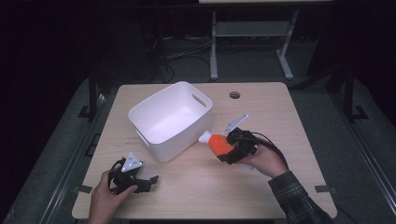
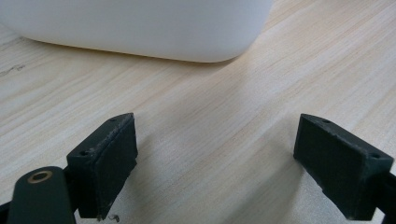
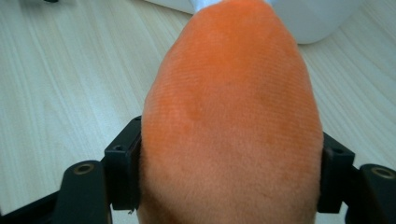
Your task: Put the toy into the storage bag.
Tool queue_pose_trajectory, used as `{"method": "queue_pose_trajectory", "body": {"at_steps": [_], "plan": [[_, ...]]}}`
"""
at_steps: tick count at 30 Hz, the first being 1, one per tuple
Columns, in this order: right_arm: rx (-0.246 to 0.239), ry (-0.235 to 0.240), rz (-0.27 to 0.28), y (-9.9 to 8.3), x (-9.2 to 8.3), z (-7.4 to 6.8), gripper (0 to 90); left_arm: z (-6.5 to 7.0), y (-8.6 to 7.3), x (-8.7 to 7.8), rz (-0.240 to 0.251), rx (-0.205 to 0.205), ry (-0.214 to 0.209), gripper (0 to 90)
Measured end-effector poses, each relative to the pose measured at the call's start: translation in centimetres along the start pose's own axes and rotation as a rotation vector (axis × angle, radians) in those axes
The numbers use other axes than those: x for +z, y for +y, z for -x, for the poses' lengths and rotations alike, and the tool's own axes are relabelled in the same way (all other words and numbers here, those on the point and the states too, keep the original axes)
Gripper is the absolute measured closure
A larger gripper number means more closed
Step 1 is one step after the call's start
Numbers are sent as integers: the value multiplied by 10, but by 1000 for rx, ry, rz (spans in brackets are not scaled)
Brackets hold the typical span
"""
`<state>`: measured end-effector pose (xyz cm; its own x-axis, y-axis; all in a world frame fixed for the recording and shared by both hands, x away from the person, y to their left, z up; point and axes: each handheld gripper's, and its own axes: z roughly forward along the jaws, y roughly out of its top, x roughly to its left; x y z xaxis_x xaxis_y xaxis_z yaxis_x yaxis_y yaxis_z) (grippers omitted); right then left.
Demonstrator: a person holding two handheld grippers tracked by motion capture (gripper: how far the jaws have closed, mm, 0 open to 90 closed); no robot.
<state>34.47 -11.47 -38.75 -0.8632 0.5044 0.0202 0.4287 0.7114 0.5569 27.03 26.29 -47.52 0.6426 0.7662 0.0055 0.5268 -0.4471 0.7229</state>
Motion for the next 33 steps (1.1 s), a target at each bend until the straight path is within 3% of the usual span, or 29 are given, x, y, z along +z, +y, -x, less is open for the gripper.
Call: {"method": "queue_pose_trajectory", "body": {"at_steps": [16,33], "plan": [[-45,39,36,17,-26,5,283,0,0,0,0,0,0,126],[-88,64,74,37,-41,9,280,0,0,0,1,-1,0,126]]}}
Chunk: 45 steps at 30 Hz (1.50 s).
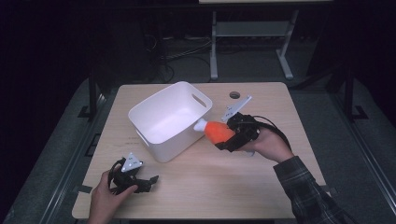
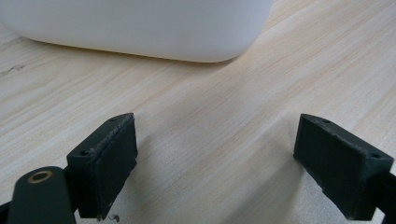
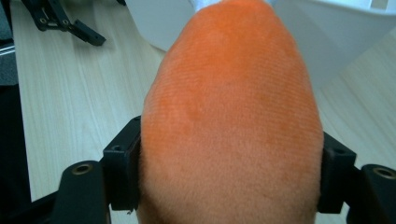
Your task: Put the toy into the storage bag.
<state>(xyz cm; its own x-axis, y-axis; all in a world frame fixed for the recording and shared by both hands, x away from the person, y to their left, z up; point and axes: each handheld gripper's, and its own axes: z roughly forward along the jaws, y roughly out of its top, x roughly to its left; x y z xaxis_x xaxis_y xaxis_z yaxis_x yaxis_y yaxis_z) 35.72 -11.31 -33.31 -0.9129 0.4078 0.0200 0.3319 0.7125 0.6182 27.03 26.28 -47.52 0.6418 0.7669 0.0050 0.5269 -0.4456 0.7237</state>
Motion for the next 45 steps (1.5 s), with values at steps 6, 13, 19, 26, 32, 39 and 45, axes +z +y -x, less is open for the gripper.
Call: {"method": "queue_pose_trajectory", "body": {"at_steps": [6,13,19,26,32,39,45], "plan": [[-15,10,14,11,-5,0,279,0,0,0,-2,2,1,126],[-35,20,31,24,-6,1,279,0,0,0,-4,4,0,126],[-55,34,47,35,-6,2,279,0,0,0,-1,1,-1,126],[-84,40,59,50,-6,4,280,0,0,0,-1,1,-1,126],[-98,43,58,62,-1,6,279,0,0,0,-2,1,-1,126],[-111,50,53,74,5,9,279,0,0,0,-3,2,-1,126],[-129,60,44,89,16,10,278,0,0,0,-3,2,-1,126]]}}
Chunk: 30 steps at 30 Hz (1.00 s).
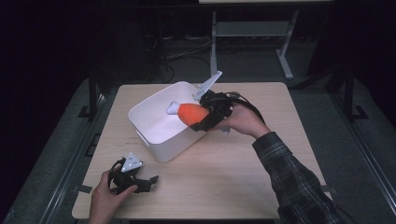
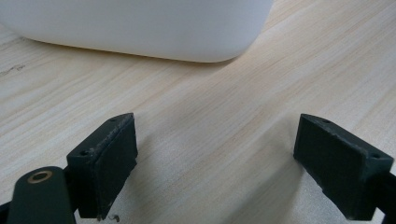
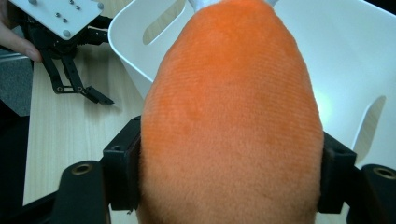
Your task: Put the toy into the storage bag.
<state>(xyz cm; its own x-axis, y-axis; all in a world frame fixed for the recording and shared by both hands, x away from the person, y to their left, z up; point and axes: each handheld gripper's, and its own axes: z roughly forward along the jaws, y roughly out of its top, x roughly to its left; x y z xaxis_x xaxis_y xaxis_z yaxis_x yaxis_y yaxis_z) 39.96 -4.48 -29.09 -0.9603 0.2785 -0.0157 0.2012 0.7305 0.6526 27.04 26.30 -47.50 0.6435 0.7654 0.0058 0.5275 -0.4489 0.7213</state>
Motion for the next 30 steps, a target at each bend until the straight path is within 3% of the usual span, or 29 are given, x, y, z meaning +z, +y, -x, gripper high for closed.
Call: {"method": "queue_pose_trajectory", "body": {"at_steps": [30], "plan": [[-73,46,-32,57,54,12,272,0,0,0,-5,6,0,126]]}}
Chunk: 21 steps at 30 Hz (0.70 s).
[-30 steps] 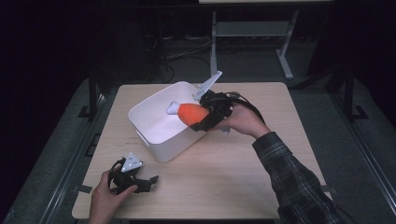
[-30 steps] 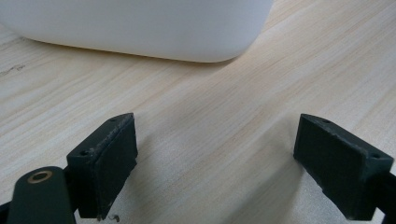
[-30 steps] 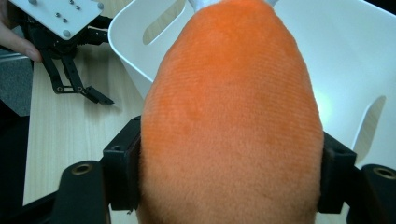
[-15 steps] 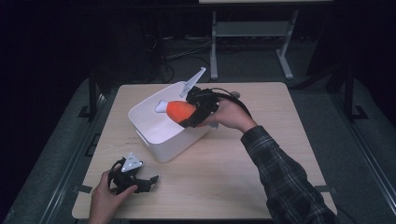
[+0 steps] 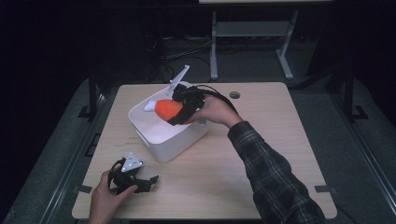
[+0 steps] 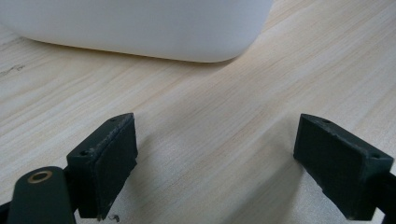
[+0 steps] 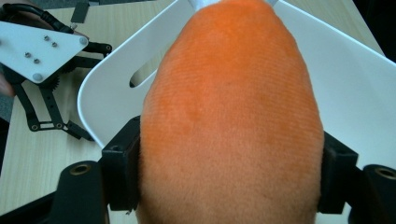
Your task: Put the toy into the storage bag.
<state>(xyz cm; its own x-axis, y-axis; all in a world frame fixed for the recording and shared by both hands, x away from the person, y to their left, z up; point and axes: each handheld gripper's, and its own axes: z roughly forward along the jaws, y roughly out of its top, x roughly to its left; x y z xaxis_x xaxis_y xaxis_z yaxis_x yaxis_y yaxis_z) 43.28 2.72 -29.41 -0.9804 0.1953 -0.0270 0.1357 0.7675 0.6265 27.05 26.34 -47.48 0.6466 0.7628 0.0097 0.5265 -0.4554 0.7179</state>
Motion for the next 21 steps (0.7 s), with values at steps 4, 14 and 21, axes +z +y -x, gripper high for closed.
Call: {"method": "queue_pose_trajectory", "body": {"at_steps": [4,14,21], "plan": [[-8,8,-2,7,7,1,271,0,0,0,1,-2,-1,126],[-35,15,-14,26,24,-2,268,0,0,0,0,-1,-1,125],[-43,13,-21,36,34,-1,267,0,0,0,1,-2,-2,125]]}}
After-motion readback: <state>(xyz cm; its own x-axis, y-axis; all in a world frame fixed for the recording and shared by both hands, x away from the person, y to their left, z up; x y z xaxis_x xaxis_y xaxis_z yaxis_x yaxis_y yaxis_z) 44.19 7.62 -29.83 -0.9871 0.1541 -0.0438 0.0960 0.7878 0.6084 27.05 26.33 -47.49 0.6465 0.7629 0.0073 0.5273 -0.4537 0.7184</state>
